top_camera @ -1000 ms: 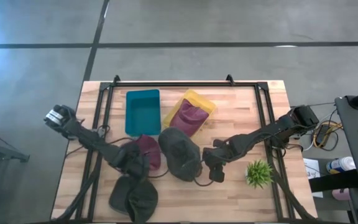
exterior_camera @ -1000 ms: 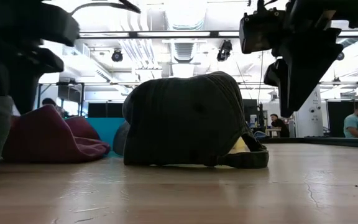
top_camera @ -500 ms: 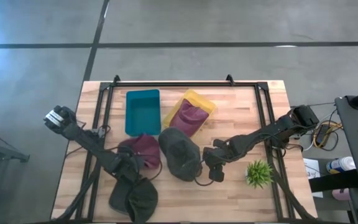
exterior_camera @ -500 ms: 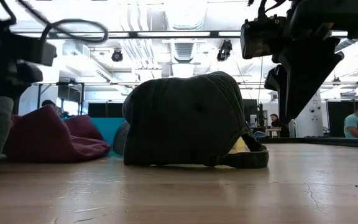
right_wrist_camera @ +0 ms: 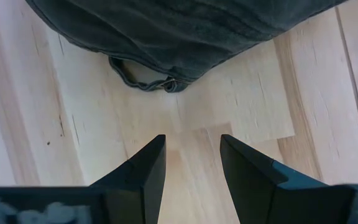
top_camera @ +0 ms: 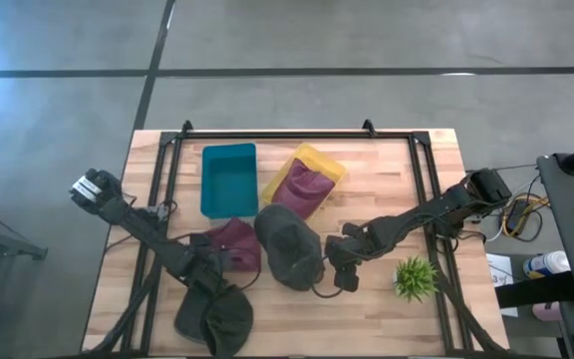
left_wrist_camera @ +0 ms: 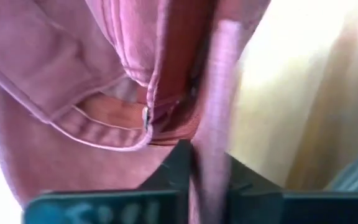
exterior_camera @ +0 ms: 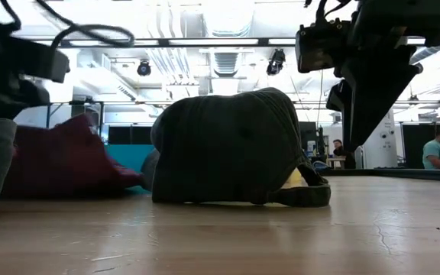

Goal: Pick & Place hat
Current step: Put the dark red cap into the yellow bin

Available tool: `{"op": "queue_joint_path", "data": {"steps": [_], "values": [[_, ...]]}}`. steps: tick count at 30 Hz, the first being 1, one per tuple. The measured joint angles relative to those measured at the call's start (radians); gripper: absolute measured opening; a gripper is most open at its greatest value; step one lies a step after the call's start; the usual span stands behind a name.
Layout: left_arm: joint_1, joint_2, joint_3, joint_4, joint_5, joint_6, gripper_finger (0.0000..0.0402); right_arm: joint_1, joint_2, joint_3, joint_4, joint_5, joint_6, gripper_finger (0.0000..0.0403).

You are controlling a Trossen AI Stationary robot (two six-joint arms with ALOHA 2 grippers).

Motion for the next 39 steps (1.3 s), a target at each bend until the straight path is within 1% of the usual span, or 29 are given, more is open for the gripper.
{"op": "queue_joint_path", "data": {"steps": [3, 6, 9, 11, 13, 15, 17, 18, 20, 22, 25, 27, 29, 31, 34, 36, 39], "values": [[0.002, -0.008, 0.036, 0.007, 0.002, -0.032, 0.0011, 0.000, 0.000, 0.006, 0.002, 0.002, 0.000, 0.0148], [0.003, -0.044, 0.092, 0.016, 0.011, -0.107, 0.0007, 0.000, -0.013, 0.007, 0.010, 0.018, 0.000, 0.0148], [-0.006, -0.116, 0.148, 0.012, -0.033, -0.216, 0.0005, 0.000, -0.054, 0.008, 0.029, 0.043, -0.001, 0.0148], [-0.027, -0.178, 0.176, 0.015, -0.117, -0.286, 0.0005, 0.000, -0.088, 0.010, 0.036, 0.082, -0.002, 0.0148], [-0.056, -0.243, 0.194, 0.043, -0.244, -0.323, 0.0005, 0.000, -0.131, 0.010, 0.058, 0.131, -0.005, 0.0148], [-0.086, -0.307, 0.201, 0.117, -0.375, -0.322, 0.0005, 0.000, -0.187, 0.010, 0.093, 0.191, -0.022, 0.0148], [-0.097, -0.362, 0.198, 0.211, -0.473, -0.282, 0.0005, 0.000, -0.249, 0.010, 0.143, 0.242, -0.054, 0.0148], [-0.098, -0.384, 0.195, 0.263, -0.506, -0.252, 0.0005, 0.000, -0.282, 0.010, 0.170, 0.265, -0.069, 0.0148], [-0.098, -0.409, 0.193, 0.363, -0.541, -0.163, 0.0005, -0.005, -0.349, 0.010, 0.235, 0.291, -0.103, 0.0148], [-0.098, -0.417, 0.193, 0.475, -0.529, -0.061, 0.0005, -0.015, -0.415, 0.010, 0.310, 0.296, -0.139, 0.0148], [-0.099, -0.414, 0.193, 0.608, -0.465, 0.067, 0.0005, -0.039, -0.496, 0.010, 0.432, 0.304, -0.191, 0.0148], [-0.099, -0.405, 0.193, 0.652, -0.462, 0.116, 0.0005, -0.062, -0.535, 0.013, 0.493, 0.290, -0.217, 0.0148], [-0.094, -0.394, 0.192, 0.675, -0.463, 0.167, 0.0005, -0.086, -0.560, 0.032, 0.493, 0.249, -0.232, 0.0148], [-0.080, -0.386, 0.193, 0.703, -0.460, 0.216, 0.0005, -0.107, -0.566, 0.055, 0.474, 0.199, -0.232, 0.0148], [-0.052, -0.380, 0.202, 0.732, -0.429, 0.267, 0.0005, -0.120, -0.544, 0.098, 0.452, 0.116, -0.234, 0.0148], [-0.037, -0.377, 0.202, 0.761, -0.398, 0.289, 0.0005, -0.121, -0.515, 0.141, 0.433, 0.101, -0.248, 0.0148], [-0.027, -0.371, 0.200, 0.793, -0.336, 0.304, 0.0005, -0.121, -0.461, 0.218, 0.357, 0.091, -0.306, 0.0148]]}}
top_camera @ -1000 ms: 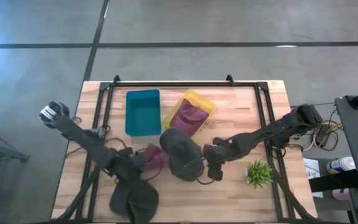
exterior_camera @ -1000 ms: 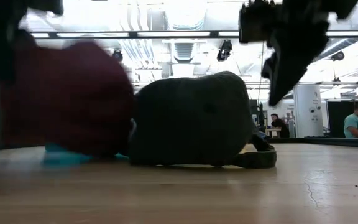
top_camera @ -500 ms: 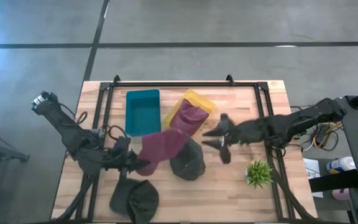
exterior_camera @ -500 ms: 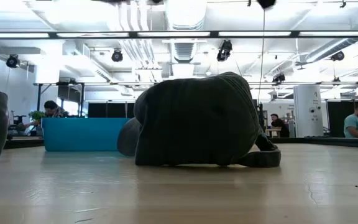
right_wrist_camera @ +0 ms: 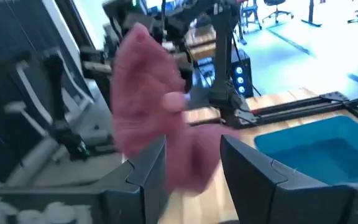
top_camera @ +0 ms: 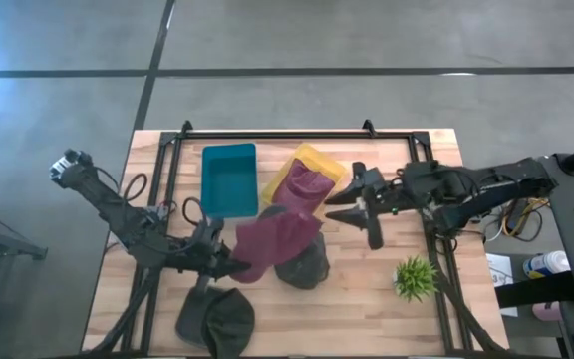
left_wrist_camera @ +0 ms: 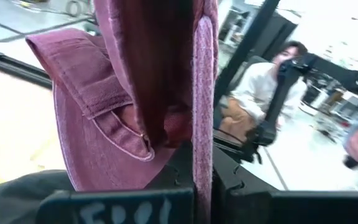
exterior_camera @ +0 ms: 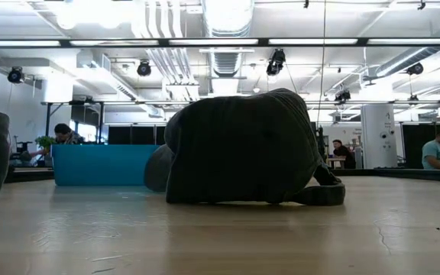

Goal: Pick & Place hat
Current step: Put the dark red cap into the yellow bin

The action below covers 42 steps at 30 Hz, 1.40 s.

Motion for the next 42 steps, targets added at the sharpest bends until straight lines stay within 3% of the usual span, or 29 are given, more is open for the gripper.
{"op": "queue_joint_path", "data": {"steps": [4, 10, 17, 24, 34, 42], "values": [[0.001, 0.003, -0.004, -0.002, 0.042, 0.000, 0.0005, 0.000, 0.096, 0.137, -0.172, -0.021, -0.051, 0.0165], [0.002, 0.003, -0.005, -0.015, 0.040, 0.018, 0.0009, 0.001, 0.239, 0.356, -0.426, -0.028, -0.091, 0.0223], [0.002, 0.003, -0.006, -0.070, 0.038, 0.019, 0.0006, -0.014, 0.337, 0.536, -0.522, -0.107, -0.123, 0.0263], [0.002, 0.003, -0.006, -0.084, 0.028, 0.057, 0.0006, -0.029, 0.414, 0.640, -0.625, -0.153, -0.118, 0.0260], [0.010, 0.003, -0.006, -0.084, 0.029, 0.097, 0.0006, -0.032, 0.527, 0.740, -0.635, -0.257, -0.131, 0.0253], [0.014, 0.003, -0.006, -0.073, 0.016, 0.111, 0.0007, -0.047, 0.554, 0.776, -0.680, -0.313, -0.144, 0.0202]]}}
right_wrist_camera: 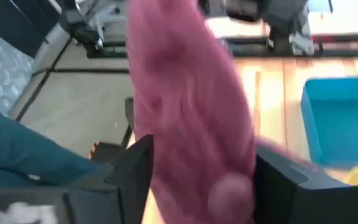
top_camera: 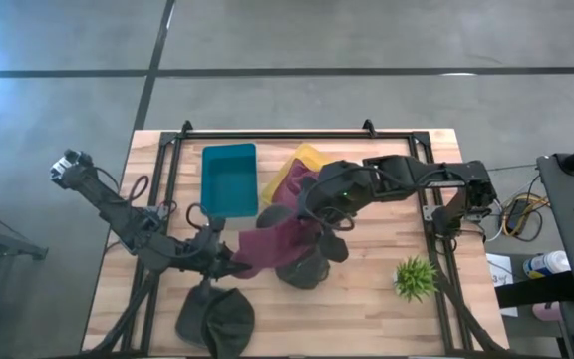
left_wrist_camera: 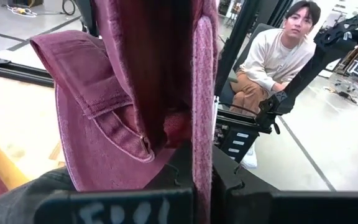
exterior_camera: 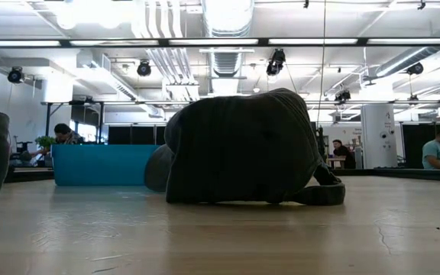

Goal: Pick & Place hat
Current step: Put the dark red cap into the yellow bin

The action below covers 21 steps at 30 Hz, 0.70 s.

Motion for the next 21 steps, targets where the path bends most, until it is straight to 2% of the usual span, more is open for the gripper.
{"op": "queue_joint_path", "data": {"steps": [8, 13, 21], "values": [[0.027, 0.003, 0.000, 0.016, 0.004, 0.011, 0.0007, -0.003, -0.005, 0.000, -0.013, 0.000, -0.005, 0.0091], [0.048, 0.015, 0.000, 0.018, 0.034, -0.011, 0.0007, -0.003, -0.005, 0.000, -0.011, -0.012, -0.062, 0.0024], [0.086, 0.032, 0.000, 0.078, 0.075, 0.014, 0.0010, -0.002, -0.005, -0.001, -0.019, -0.155, -0.047, 0.0022]]}}
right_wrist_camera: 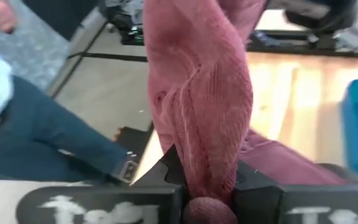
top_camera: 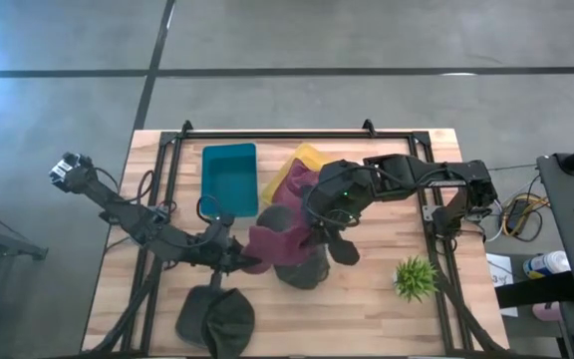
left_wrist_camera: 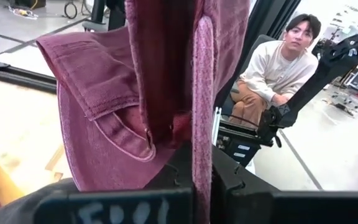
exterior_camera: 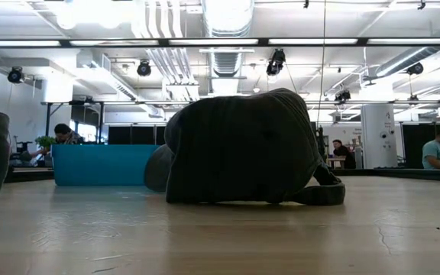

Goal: Pick & Place hat
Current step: Put the dark red cap into the yellow bin

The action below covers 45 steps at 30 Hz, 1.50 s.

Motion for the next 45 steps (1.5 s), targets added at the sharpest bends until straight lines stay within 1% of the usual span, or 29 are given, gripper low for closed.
{"op": "queue_joint_path", "data": {"steps": [2, 4, 7, 13, 16, 18, 22, 26, 28, 33, 35, 39, 41, 45], "values": [[0.005, 0.000, 0.000, 0.013, 0.001, 0.004, 0.0018, 0.000, 0.000, 0.000, 0.000, -0.025, 0.022, 0.0021], [0.018, 0.000, 0.000, 0.019, 0.001, -0.045, 0.0030, 0.001, 0.000, -0.001, 0.000, -0.026, 0.027, 0.0021], [0.035, 0.001, 0.000, 0.021, -0.002, -0.120, 0.0055, 0.001, 0.000, -0.001, 0.011, -0.026, 0.036, 0.0021], [0.037, 0.039, 0.000, 0.055, -0.010, -0.150, 0.0118, -0.002, -0.001, 0.000, 0.041, -0.023, 0.057, 0.0021], [0.037, 0.048, 0.000, 0.036, -0.011, -0.195, 0.0144, -0.017, -0.003, 0.000, 0.037, -0.020, 0.087, 0.0021], [0.034, 0.045, 0.000, 0.005, -0.013, -0.229, 0.0155, -0.028, -0.008, 0.000, 0.020, -0.004, 0.105, 0.0021], [0.007, 0.035, 0.000, -0.027, -0.013, -0.262, 0.0160, -0.061, -0.022, 0.000, -0.051, 0.054, 0.141, 0.0021], [-0.037, 0.034, 0.000, -0.078, -0.009, -0.278, 0.0160, -0.119, -0.033, 0.000, -0.100, 0.060, 0.176, 0.0021], [-0.060, 0.037, -0.002, -0.117, -0.006, -0.326, 0.0160, -0.156, -0.036, 0.000, -0.108, 0.060, 0.205, 0.0021], [-0.100, 0.060, -0.063, -0.126, -0.016, -0.483, 0.0160, -0.269, -0.028, -0.003, -0.110, 0.063, 0.219, 0.0021], [-0.110, 0.072, -0.095, -0.127, -0.049, -0.519, 0.0160, -0.324, -0.017, -0.013, -0.111, 0.065, 0.239, 0.0021], [-0.111, 0.106, -0.153, -0.129, -0.194, -0.568, 0.0160, -0.420, 0.018, -0.047, -0.113, 0.070, 0.267, 0.0021], [-0.107, 0.119, -0.175, -0.130, -0.246, -0.580, 0.0160, -0.459, 0.036, -0.068, -0.113, 0.070, 0.271, 0.0021], [-0.105, 0.125, -0.206, -0.127, -0.272, -0.582, 0.0160, -0.519, 0.078, -0.121, -0.111, 0.064, 0.263, 0.0021]]}}
